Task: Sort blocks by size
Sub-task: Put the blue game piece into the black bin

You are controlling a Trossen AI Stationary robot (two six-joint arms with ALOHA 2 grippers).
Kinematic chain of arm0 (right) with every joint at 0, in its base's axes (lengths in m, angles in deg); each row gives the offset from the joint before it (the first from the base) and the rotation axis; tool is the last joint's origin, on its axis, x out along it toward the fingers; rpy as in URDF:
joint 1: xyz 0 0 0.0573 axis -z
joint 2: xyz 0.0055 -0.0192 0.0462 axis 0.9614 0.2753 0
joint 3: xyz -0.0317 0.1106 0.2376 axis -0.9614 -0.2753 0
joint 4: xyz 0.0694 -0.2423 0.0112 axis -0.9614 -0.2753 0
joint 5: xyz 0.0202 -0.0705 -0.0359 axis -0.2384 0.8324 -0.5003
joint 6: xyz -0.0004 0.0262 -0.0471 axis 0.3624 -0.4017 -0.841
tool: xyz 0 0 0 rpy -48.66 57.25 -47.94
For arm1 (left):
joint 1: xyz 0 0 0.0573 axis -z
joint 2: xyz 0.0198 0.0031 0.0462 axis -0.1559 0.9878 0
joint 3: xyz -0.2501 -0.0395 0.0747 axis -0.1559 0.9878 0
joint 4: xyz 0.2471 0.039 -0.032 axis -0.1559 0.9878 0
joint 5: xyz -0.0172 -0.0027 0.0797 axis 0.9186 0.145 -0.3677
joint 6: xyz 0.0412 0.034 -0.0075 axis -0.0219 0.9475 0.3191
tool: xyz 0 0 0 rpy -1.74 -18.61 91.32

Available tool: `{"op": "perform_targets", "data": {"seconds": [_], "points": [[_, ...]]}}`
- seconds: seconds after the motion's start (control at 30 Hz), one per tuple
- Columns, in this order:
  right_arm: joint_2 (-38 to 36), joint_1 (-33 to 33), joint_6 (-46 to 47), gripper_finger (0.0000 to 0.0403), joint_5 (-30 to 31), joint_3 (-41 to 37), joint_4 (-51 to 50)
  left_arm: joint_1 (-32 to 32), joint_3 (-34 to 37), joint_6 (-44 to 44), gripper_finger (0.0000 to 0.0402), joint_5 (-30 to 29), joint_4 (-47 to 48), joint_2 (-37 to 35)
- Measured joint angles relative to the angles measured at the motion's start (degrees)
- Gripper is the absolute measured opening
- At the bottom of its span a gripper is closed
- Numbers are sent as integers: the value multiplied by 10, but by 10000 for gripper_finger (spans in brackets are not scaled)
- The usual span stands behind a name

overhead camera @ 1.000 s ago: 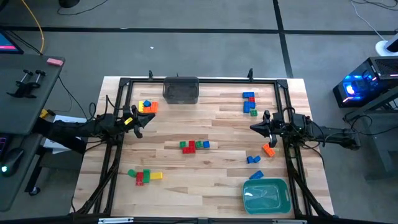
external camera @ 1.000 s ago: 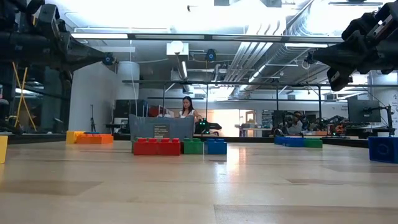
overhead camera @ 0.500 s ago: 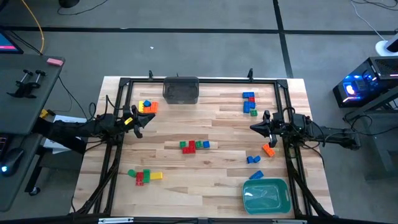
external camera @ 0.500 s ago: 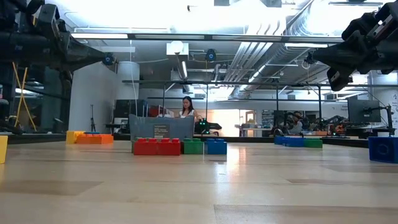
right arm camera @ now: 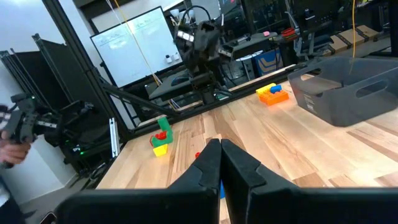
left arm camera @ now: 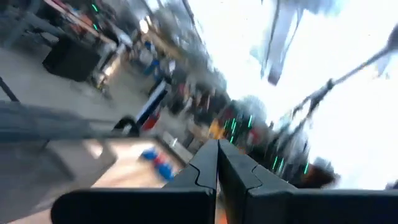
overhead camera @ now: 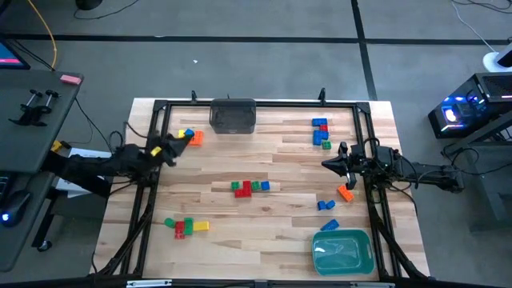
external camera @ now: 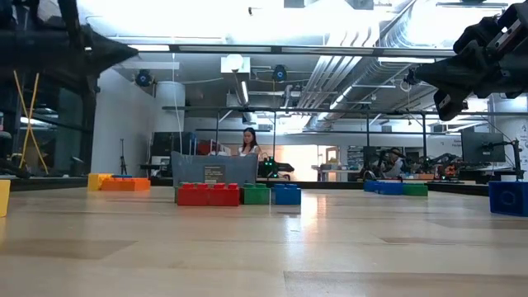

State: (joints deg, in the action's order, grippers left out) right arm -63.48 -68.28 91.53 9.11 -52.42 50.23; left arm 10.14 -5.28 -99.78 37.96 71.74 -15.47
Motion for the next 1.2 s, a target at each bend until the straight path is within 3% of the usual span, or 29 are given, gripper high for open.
{"op": "perform_targets", "data": {"seconds": [0.2,0.23,0.37,0.43,0.53,0.73,0.83,0.9,1.07,1.2], "points": [[0,0,0,1,0,0,0,-9,0,-52,1,-189,-133,26],[0,0,0,1,0,0,0,-16,0,-75,1,-181,-151,46],[0,0,0,1,0,0,0,-31,-55,-108,1,-26,-185,165],[0,0,0,1,0,0,0,-32,-103,-94,1,-13,-160,233],[0,0,0,1,0,0,0,-44,-207,-37,1,-11,-43,311],[0,0,0,1,0,0,0,-152,-477,-71,48,-1,528,418],[0,0,0,1,0,0,0,-240,-555,-70,95,0,701,472],[0,0,0,1,0,0,0,-299,-573,-52,129,15,726,503],[0,0,0,1,0,0,0,-400,-574,27,199,143,719,589],[0,0,0,1,0,0,0,-440,-574,69,229,164,745,677]]}}
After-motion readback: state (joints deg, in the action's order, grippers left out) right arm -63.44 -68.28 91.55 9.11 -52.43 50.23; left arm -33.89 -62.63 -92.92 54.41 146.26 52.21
